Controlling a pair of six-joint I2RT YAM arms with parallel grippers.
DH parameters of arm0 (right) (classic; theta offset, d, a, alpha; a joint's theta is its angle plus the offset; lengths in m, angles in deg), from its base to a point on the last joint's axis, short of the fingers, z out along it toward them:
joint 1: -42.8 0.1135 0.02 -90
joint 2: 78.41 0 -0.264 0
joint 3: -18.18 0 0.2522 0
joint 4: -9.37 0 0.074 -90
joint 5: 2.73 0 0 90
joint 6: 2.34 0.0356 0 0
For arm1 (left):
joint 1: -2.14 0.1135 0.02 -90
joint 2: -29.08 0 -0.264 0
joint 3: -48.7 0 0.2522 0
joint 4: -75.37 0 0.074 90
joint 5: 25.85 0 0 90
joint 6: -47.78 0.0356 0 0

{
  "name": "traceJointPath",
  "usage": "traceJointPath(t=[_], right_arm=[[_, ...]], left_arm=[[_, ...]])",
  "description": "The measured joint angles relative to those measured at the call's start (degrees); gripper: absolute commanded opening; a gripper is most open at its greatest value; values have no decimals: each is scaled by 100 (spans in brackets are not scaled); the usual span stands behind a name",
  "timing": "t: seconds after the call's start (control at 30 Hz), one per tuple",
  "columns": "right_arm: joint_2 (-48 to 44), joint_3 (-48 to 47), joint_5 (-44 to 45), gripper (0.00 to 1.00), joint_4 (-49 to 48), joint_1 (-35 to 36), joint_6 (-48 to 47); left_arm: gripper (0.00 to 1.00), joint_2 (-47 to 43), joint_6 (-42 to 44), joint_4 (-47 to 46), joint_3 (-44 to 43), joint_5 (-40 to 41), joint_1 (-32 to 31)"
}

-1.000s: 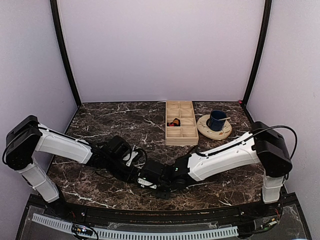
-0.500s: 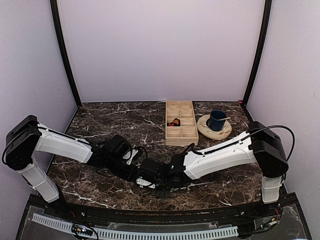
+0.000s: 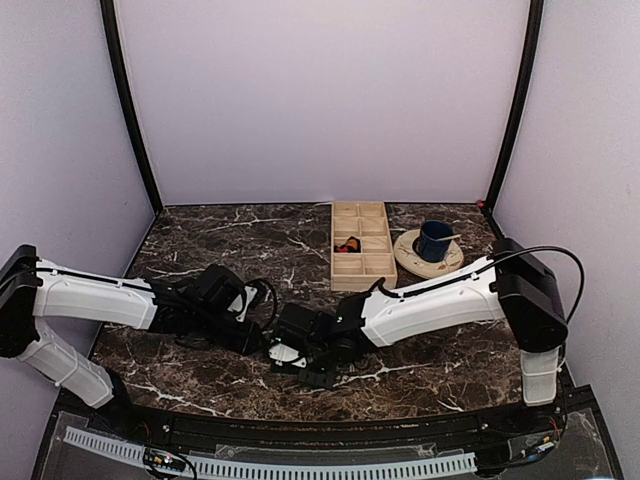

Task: Roll the socks
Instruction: Roll the sock at the center of the board.

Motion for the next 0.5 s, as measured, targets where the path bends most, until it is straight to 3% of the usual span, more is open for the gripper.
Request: traceJointPath(t=[0.27,0.5], right_arm=[[157,-389,-444,2,420,-186,-4],[380,-855,-898,2,887,-376,-15]], left_arm=[[22,-935,-232,2,533,426,-63],[20,-1427,-557,-125,804,1132,-632]])
